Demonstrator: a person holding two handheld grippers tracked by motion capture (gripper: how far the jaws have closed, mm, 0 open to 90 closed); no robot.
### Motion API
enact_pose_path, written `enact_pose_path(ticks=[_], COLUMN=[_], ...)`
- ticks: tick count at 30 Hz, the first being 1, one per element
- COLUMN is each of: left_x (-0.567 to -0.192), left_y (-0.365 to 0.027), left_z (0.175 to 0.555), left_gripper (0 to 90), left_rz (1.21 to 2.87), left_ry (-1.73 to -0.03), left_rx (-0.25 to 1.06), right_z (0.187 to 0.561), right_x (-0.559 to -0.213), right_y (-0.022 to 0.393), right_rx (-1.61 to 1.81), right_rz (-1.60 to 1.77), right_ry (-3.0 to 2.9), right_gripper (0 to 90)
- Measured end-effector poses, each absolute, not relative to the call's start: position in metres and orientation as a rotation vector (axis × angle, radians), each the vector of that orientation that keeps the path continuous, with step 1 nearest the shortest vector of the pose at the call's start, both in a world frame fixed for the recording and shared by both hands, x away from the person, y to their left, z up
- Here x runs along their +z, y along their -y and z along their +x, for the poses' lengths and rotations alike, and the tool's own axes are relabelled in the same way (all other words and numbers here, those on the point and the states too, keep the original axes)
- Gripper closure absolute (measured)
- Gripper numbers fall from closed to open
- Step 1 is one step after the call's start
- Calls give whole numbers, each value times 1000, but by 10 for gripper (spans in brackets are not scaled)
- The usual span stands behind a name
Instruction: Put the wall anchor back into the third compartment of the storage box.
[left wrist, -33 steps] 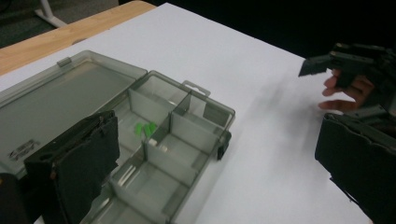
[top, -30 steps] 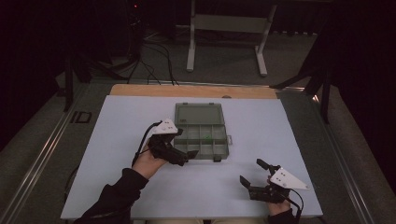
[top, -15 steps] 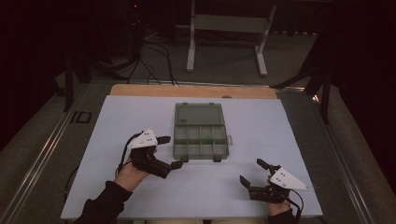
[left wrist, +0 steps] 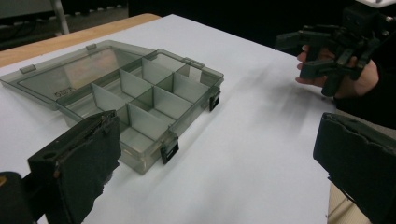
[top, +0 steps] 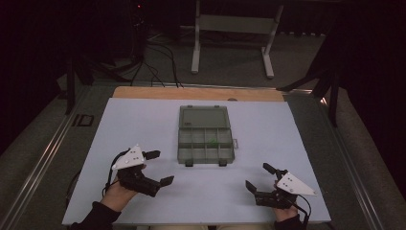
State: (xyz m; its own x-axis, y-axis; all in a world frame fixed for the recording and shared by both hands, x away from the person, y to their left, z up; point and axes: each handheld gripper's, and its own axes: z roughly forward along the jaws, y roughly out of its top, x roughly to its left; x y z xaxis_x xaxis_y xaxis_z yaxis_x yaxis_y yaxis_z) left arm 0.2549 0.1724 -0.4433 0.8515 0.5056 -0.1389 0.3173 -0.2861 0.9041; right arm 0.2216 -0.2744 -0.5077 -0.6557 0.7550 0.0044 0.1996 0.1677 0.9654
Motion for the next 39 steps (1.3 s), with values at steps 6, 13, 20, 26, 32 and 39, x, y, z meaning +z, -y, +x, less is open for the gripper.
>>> enact_pose_path(ticks=[6, 13, 20, 26, 32, 39], left_x=[-455, -476, -492, -500, -504, -510], left_y=[-179, -191, -197, -208, -219, -225], left_z=[246, 234, 225, 218, 218, 220], left_gripper=[1, 1, 1, 1, 1, 1], left_rz=[1893, 1850, 1851, 1807, 1803, 1806], left_ry=[-628, -674, -717, -795, -886, -958], left_rx=[213, 248, 299, 396, 455, 499], right_z=[221, 221, 221, 221, 220, 220], right_x=[-508, -508, -507, -507, -507, -507], right_y=[274, 274, 274, 273, 273, 274], right_rx=[1506, 1506, 1509, 1508, 1508, 1510], right_rz=[899, 897, 893, 892, 892, 894], right_ry=[-1965, -1968, -1967, -1970, -1968, -1968], right_gripper=[97, 97, 97, 97, 97, 97])
